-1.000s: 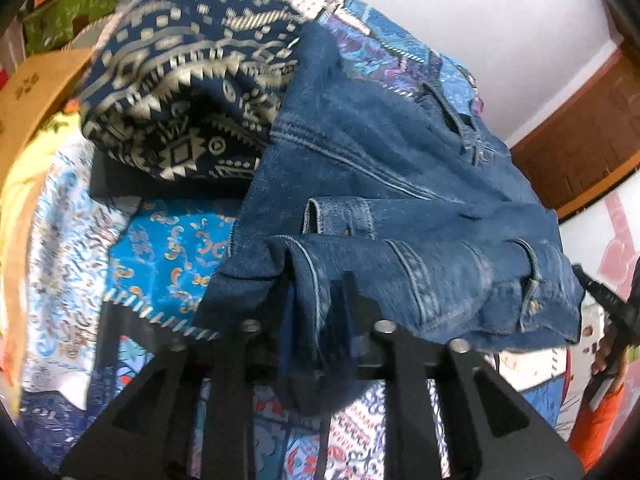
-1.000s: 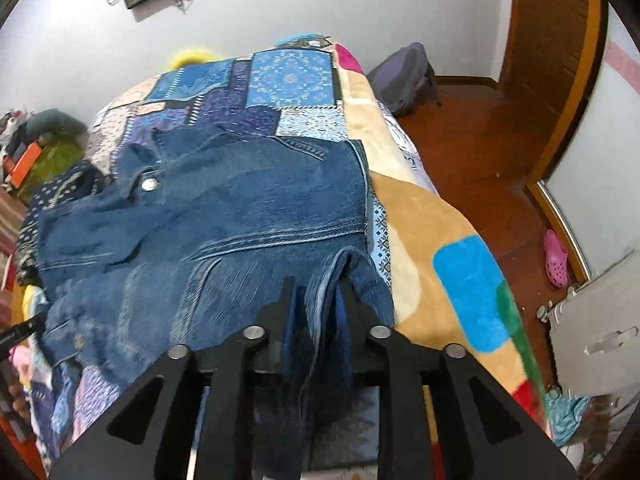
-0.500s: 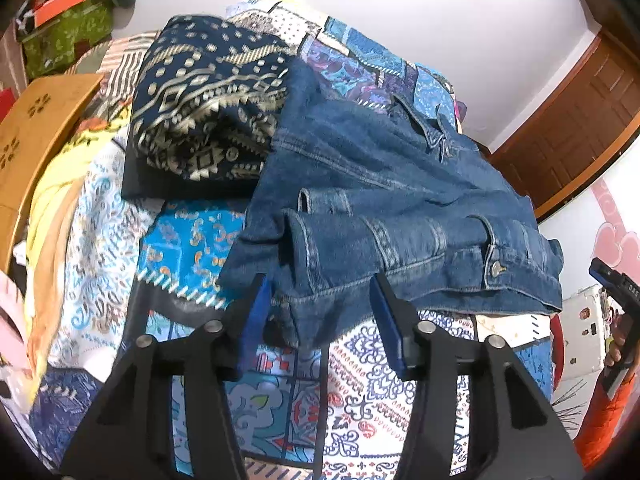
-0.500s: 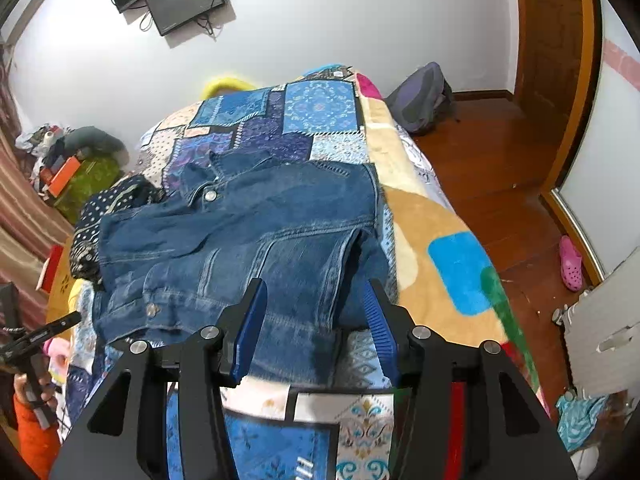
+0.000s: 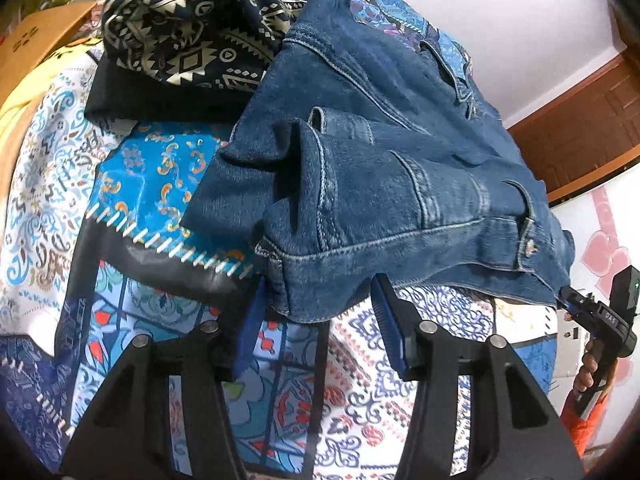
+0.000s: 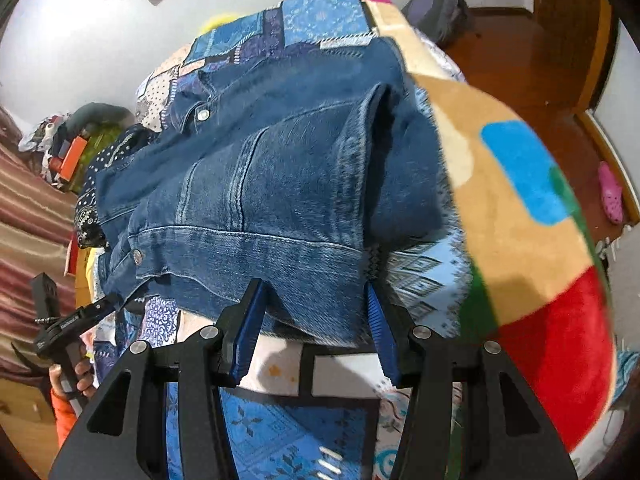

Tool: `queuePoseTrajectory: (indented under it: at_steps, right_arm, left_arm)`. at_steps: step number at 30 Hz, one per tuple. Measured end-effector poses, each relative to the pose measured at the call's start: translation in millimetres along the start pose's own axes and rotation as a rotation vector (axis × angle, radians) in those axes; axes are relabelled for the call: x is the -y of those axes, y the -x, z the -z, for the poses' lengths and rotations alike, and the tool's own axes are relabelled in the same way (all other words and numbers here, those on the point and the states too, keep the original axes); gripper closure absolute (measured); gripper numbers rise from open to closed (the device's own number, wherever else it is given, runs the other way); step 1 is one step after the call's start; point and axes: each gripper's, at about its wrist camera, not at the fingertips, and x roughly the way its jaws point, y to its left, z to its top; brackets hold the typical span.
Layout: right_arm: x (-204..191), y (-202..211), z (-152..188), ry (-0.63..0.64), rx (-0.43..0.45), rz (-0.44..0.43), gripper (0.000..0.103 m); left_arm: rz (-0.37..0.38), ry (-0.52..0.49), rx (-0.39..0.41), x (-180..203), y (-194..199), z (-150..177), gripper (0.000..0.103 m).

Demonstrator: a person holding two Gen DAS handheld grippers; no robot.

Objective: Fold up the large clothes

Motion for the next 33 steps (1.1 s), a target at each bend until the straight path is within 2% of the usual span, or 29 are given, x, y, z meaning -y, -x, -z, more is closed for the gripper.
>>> queuePoseTrajectory:
  at_steps: [4,6,7,8,9,10,11,14,17,22,26,27,28,30,33]
  right_arm:
    - [-7,-4,0,0.028,-0.004,0.000,0.054]
    - [-9,-1,1,0.033,0.010,0.008,0.063]
    - [-8,2,2,0.034,0.016,0.009,0.068]
    - [-9,5,2,0.038,0.022,0.009,0.077]
    - [-9,10,2,0.039,0.033,0.002,0.084]
    - [-8,12,1,0.039,0.040,-0.005,0.088]
    - [-9,15,0,0.039,0.049,-0.012,0.091]
    - [-14,28,-2,0.051,0.081,-0.046,0.092]
    - [-25,38,-9,0.072,0.125,-0.062,0.093]
    - [-39,55,-43,0.080,0.224,-0.084,0.094]
    - [-40,61,-79,0.056,0.295,-0.081,0.094]
    - [-38,61,-88,0.039,0.310,-0.084,0.094]
    - [-36,60,-97,0.016,0.325,-0.089,0.094]
    - [-31,52,-117,-0.022,0.331,-0.112,0.095]
    - [-28,29,-137,-0.049,0.321,-0.079,0.095]
  left_arm:
    - [0.031,-0.012,-0.026,2,-9,-4,0.043]
    - [0.025,-0.030,-0.030,5,-9,-6,0.043]
    - [0.027,-0.044,-0.026,8,-7,-5,0.053]
    - [0.030,-0.064,-0.018,12,-4,-5,0.059]
    - [0.027,-0.080,-0.012,15,0,-4,0.071]
    - [0.027,-0.099,0.002,20,5,-4,0.080]
    - [0.039,-0.111,0.026,24,12,-3,0.084]
    - [0.091,-0.118,0.082,34,33,-8,0.092]
    - [0.125,-0.134,0.132,48,53,-20,0.093]
    - [0.156,-0.159,0.221,73,82,-53,0.094]
    - [0.127,-0.170,0.299,89,98,-91,0.095]
    - [0.126,-0.174,0.318,91,100,-98,0.103]
    - [0.124,-0.175,0.353,95,103,-111,0.103]
    - [0.118,-0.168,0.396,101,108,-130,0.103]
    - [0.089,-0.197,0.435,110,105,-159,0.103]
